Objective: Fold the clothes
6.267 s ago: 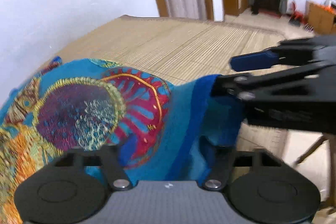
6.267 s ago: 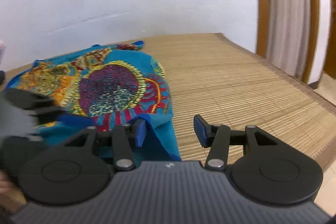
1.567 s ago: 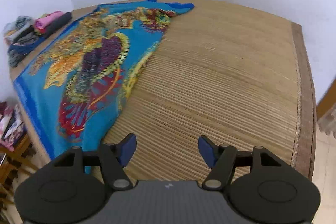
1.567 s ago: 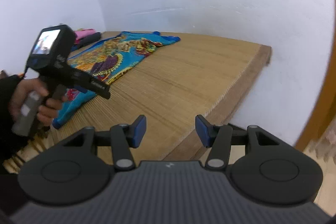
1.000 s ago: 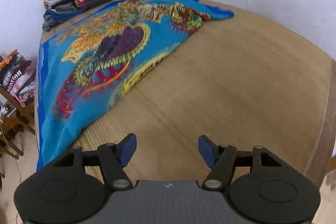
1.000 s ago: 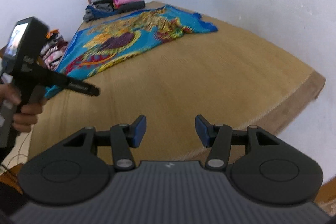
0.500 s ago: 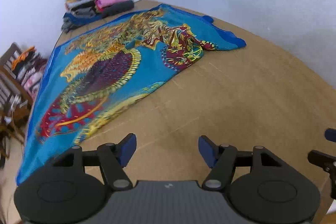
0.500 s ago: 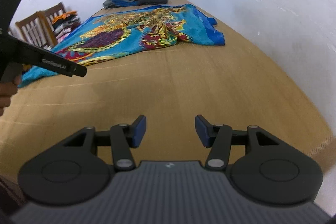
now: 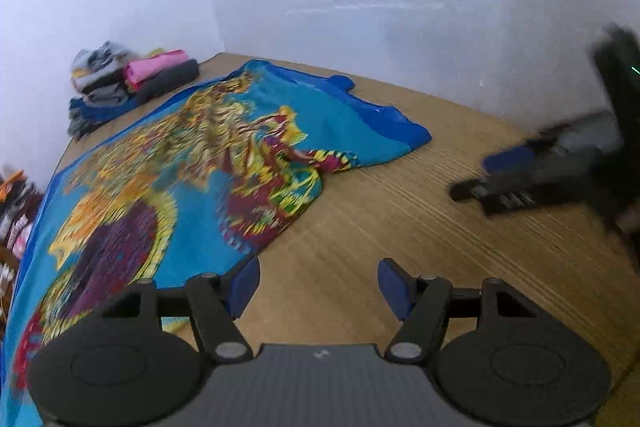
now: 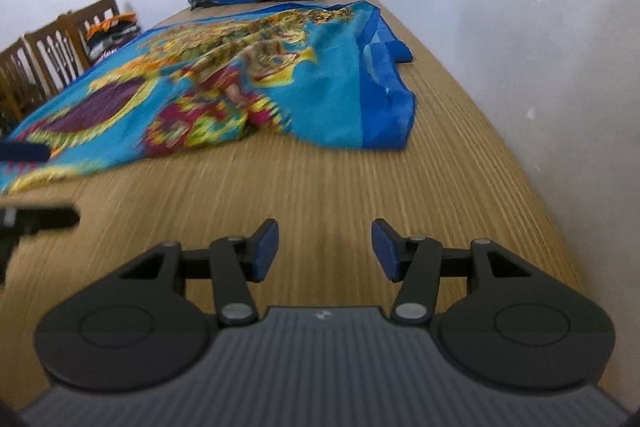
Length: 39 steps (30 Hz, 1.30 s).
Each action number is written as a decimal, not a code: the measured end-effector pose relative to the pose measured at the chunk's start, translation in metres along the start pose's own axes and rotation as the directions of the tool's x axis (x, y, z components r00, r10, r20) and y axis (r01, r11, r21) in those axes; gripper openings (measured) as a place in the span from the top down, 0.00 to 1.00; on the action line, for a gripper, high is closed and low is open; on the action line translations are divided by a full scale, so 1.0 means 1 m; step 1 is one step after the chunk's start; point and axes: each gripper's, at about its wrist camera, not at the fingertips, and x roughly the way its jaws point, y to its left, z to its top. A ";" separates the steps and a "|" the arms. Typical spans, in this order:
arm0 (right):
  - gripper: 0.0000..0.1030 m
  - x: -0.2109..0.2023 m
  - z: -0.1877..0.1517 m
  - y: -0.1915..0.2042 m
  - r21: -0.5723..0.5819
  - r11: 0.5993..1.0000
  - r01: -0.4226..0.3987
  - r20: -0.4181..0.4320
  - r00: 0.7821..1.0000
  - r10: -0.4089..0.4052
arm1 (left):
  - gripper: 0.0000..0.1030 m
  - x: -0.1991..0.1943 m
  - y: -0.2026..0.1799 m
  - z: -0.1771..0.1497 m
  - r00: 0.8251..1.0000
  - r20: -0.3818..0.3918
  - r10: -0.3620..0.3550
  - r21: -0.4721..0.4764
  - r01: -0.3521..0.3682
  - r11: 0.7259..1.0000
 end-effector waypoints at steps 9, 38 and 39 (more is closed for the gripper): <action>0.47 0.077 0.034 -0.037 -0.078 0.996 -0.033 -0.004 0.999 0.033 | 0.34 0.072 -0.026 0.032 1.000 0.001 -0.005 0.106 0.005 0.994; 0.48 0.038 0.135 -0.042 -0.295 0.918 -0.267 0.154 0.934 0.322 | 0.99 0.166 -0.009 0.104 0.978 0.210 0.017 0.229 -0.066 0.971; 0.25 0.037 0.133 -0.041 -0.331 0.915 -0.229 0.156 0.943 0.293 | 0.99 0.159 -0.001 0.107 0.977 0.214 0.012 0.214 -0.059 0.975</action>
